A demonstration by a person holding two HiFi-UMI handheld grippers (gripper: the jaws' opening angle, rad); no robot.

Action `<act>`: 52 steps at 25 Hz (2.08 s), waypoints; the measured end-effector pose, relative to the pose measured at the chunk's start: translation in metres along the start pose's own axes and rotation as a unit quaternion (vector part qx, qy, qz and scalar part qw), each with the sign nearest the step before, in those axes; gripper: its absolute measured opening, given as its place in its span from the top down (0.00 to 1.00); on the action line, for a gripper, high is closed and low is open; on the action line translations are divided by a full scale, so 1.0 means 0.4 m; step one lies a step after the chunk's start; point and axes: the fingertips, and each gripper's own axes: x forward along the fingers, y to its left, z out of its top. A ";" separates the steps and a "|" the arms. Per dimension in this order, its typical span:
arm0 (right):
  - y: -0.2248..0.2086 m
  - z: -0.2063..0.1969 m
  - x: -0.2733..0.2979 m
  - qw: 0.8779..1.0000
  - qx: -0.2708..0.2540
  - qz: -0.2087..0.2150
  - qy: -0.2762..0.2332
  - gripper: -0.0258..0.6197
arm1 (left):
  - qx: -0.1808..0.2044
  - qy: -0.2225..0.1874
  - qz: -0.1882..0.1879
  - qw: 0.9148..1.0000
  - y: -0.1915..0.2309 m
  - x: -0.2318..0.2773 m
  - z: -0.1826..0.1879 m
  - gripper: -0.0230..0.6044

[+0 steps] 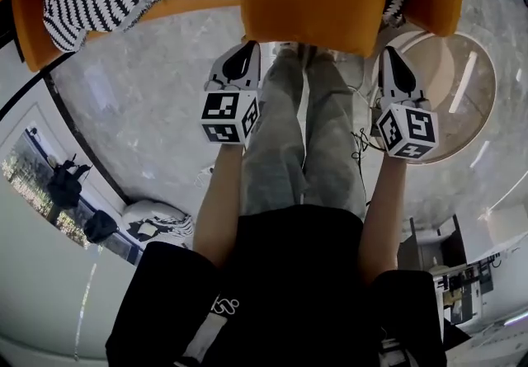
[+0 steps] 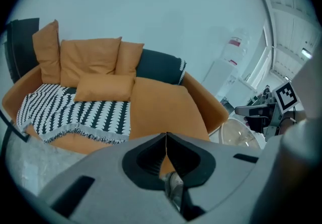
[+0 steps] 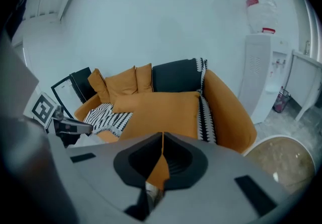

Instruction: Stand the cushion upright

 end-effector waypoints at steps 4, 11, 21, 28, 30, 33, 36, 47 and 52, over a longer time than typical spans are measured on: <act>-0.025 -0.111 0.026 0.999 -0.007 -0.013 0.032 0.94 | 0.006 0.028 -0.002 1.000 0.016 0.044 -0.087 0.95; -0.062 -0.275 0.072 0.994 -0.047 -0.027 0.098 0.94 | 0.013 0.066 0.003 0.998 0.067 0.101 -0.206 0.95; -0.082 -0.459 0.129 0.966 -0.151 -0.014 0.209 0.78 | 0.061 0.133 0.045 0.988 0.150 0.163 -0.360 0.79; -0.123 -0.542 0.179 0.949 -0.191 -0.017 0.251 0.77 | 0.082 0.162 0.070 0.981 0.185 0.206 -0.420 0.73; -0.133 -0.556 0.193 0.948 -0.188 -0.020 0.255 0.77 | 0.080 0.165 0.075 0.980 0.196 0.219 -0.427 0.73; -0.145 -0.570 0.216 0.949 -0.177 -0.026 0.259 0.77 | 0.081 0.175 0.077 0.978 0.207 0.240 -0.441 0.73; -0.144 -0.573 0.232 0.951 -0.165 -0.029 0.261 0.77 | 0.077 0.176 0.077 0.978 0.212 0.257 -0.435 0.73; -0.137 -0.577 0.249 0.960 -0.110 -0.041 0.252 0.89 | 0.075 0.184 0.058 0.978 0.186 0.288 -0.427 0.89; -0.081 -0.528 0.237 0.967 -0.071 -0.044 0.241 0.92 | 0.080 0.185 0.042 0.979 0.215 0.234 -0.388 0.92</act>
